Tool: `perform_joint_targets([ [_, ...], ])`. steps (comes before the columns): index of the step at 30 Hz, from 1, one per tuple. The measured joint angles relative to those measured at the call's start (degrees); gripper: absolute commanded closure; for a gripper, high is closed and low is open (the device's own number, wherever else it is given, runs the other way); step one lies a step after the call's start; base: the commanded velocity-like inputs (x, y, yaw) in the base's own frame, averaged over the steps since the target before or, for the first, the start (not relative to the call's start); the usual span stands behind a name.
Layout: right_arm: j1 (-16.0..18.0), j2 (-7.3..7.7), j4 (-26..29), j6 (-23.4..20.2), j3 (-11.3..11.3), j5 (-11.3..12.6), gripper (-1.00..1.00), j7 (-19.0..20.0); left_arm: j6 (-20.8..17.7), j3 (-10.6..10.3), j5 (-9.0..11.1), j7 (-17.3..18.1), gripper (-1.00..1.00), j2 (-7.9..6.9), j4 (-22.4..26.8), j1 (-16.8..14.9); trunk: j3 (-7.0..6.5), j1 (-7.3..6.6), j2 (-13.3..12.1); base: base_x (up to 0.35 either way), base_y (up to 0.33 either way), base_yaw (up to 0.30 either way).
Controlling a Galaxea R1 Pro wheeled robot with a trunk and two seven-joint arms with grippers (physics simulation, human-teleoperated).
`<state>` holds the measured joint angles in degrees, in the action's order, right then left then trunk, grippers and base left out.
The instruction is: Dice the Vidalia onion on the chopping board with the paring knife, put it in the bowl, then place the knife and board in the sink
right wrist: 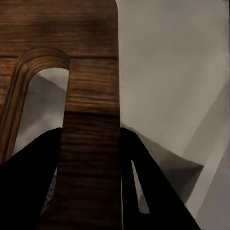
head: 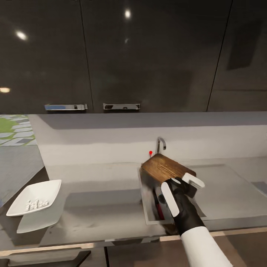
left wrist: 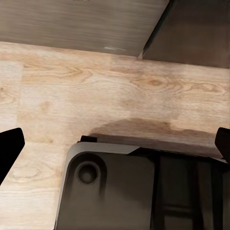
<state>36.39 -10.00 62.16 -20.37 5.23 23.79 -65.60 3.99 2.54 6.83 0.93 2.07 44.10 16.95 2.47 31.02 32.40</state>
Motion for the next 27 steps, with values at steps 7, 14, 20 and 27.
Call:
perform_joint_targets([
  [7, 17.83, 0.0, -23.14, 4.8, -0.13, 11.99, 1.0, -4.23, -0.03, 0.01, 0.0, 0.02, -1.0, 0.0, 0.12, 0.01, 0.0, -0.01, 0.02, 0.0, 0.0, 0.0],
  [14, 19.4, 0.0, -30.64, 20.94, -0.12, 13.51, 1.0, -13.34, -0.08, 0.02, 0.01, 0.02, -1.0, -0.02, 0.2, 0.01, 0.02, -0.01, 0.01, 0.0, 0.0, 0.0],
  [20, 19.42, 0.0, -35.67, 25.12, 0.05, 13.9, 1.0, -17.35, -0.09, 0.03, 0.08, 0.02, -1.0, -0.02, 0.15, 0.0, 0.01, -0.01, 0.01, 0.0, 0.031, 0.0],
  [27, 19.42, 0.0, -38.03, 26.5, -0.04, 13.88, 1.0, -17.31, -0.11, 0.1, 0.05, 0.03, -1.0, -0.07, 0.23, 0.0, 0.01, -0.01, 0.01, 0.0, 0.269, 0.0],
])
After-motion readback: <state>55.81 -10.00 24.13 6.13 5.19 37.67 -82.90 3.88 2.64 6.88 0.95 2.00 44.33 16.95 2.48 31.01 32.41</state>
